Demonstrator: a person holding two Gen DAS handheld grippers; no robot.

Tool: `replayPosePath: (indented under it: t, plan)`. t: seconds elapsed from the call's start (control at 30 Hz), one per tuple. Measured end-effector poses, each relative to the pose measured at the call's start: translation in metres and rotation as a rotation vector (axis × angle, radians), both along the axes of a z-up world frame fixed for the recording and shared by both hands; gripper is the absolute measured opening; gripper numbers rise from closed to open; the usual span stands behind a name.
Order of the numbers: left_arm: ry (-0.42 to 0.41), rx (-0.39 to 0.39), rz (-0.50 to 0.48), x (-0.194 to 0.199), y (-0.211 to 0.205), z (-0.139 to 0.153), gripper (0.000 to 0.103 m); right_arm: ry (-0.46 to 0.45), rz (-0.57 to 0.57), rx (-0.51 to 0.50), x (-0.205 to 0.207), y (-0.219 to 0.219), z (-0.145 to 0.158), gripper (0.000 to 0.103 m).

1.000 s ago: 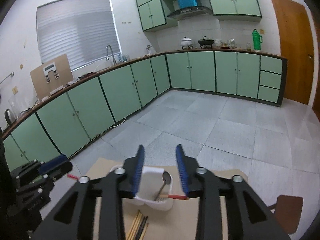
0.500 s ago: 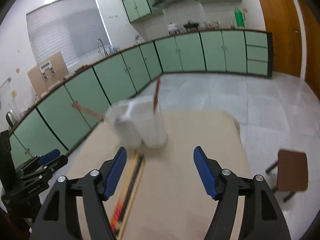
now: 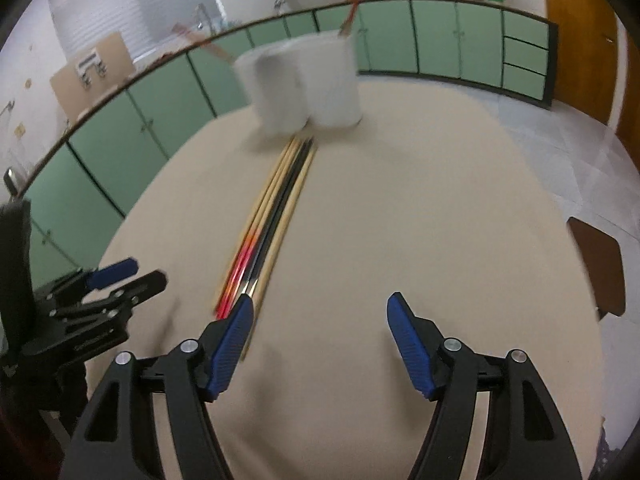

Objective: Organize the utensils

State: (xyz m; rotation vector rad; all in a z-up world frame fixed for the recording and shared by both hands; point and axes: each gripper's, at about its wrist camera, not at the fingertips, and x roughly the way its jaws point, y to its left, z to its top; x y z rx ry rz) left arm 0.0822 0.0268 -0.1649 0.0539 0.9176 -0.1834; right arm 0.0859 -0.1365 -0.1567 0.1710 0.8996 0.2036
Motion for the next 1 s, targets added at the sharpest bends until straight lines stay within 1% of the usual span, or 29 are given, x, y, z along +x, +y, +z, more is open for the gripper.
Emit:
replayPosePath:
  t: [0.1,0.2,0.3,0.37,0.43,0.6,0.73,0.8,0.87,1.0]
  plan:
    - [0.011,0.008,0.004,-0.004,0.004,-0.006,0.059,0.009,0.039,-0.042,-0.002,0.019,-0.009,0.068]
    - [0.018,0.002,0.015,-0.007,0.010,-0.008,0.061,0.021,0.068,-0.060,-0.003,0.033,-0.014,0.066]
    - [0.018,-0.001,0.019,-0.007,0.013,-0.008,0.061,0.010,0.069,-0.120,-0.005,0.042,-0.017,0.058]
    - [0.016,-0.003,0.016,-0.007,0.012,-0.006,0.061,-0.003,0.076,-0.165,-0.008,0.044,-0.018,0.051]
    - [0.014,-0.005,0.013,-0.006,0.010,-0.004,0.061,-0.007,0.058,-0.189,-0.009,0.039,-0.018,0.048]
    - [0.011,-0.010,0.004,-0.006,0.002,-0.001,0.062,-0.005,0.026,-0.146,-0.013,0.023,-0.015,0.047]
    - [0.013,-0.014,-0.003,-0.007,-0.003,-0.001,0.062,-0.004,0.061,-0.146,-0.017,0.031,-0.018,0.033]
    - [0.014,-0.018,-0.007,-0.007,-0.004,0.000,0.062,-0.023,0.058,-0.171,-0.019,0.037,-0.019,0.025]
    - [0.012,-0.021,-0.010,-0.008,-0.005,0.001,0.064,-0.030,0.071,-0.181,-0.019,0.040,-0.019,0.008]
    - [0.014,-0.027,-0.030,-0.009,-0.012,0.002,0.065,-0.032,0.070,-0.175,-0.019,0.039,-0.019,0.008]
